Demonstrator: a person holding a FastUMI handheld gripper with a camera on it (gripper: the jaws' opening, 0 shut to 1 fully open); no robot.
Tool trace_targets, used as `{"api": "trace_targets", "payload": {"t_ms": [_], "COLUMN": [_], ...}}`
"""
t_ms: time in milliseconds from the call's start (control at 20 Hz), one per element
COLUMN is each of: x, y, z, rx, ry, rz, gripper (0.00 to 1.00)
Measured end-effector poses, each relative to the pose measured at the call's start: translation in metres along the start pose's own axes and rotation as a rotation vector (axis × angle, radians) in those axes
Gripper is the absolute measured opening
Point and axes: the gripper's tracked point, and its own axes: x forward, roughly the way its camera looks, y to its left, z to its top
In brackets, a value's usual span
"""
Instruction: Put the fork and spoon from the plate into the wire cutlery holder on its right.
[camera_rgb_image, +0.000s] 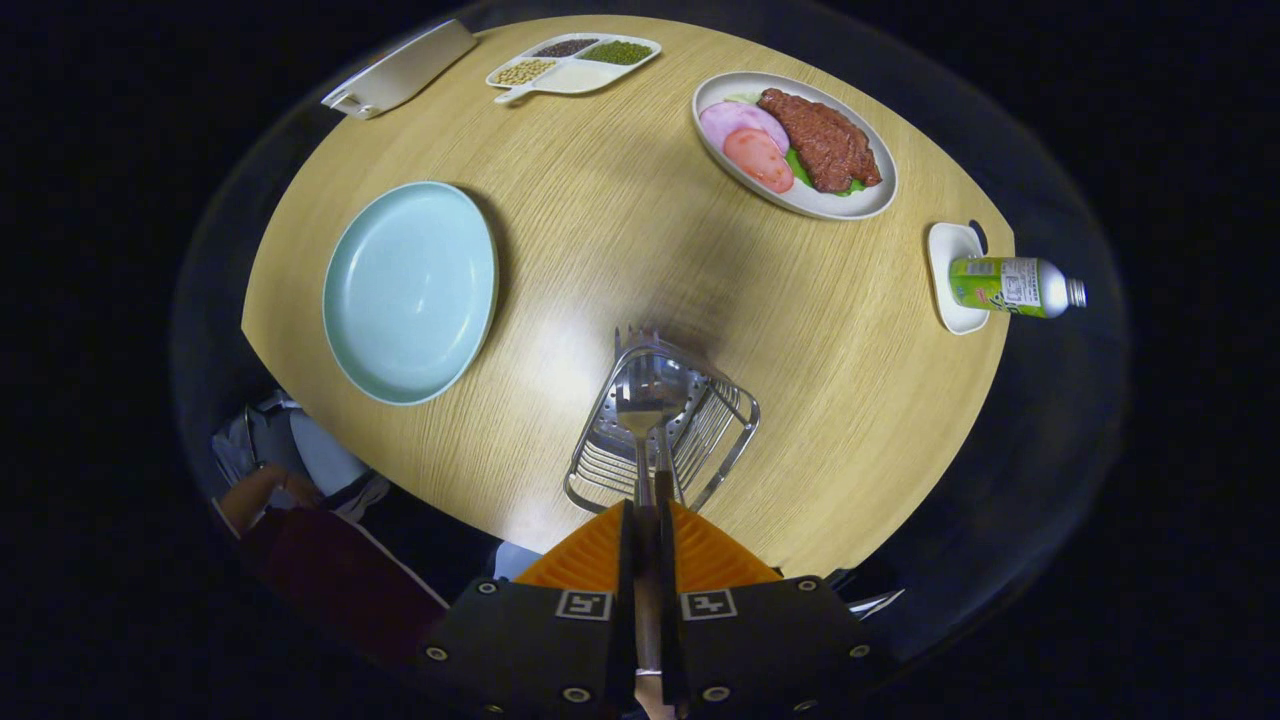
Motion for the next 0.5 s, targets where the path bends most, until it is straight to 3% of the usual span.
{"api": "trace_targets", "payload": {"t_ms": [100, 300, 400, 450, 500], "x": [-0.003, -0.02, -0.037, -0.047, -0.06], "y": [0.001, -0.008, -0.014, -0.016, -0.019], "z": [-0.004, -0.007, -0.004, -0.004, -0.002], "rx": [0.028, 0.106, 0.179, 0.221, 0.26], "ry": [-0.021, -0.137, -0.254, -0.318, -0.391], "rz": [0.008, 0.013, 0.025, 0.034, 0.038], "gripper": [0.14, 0.56, 0.65, 0.82, 0.85]}}
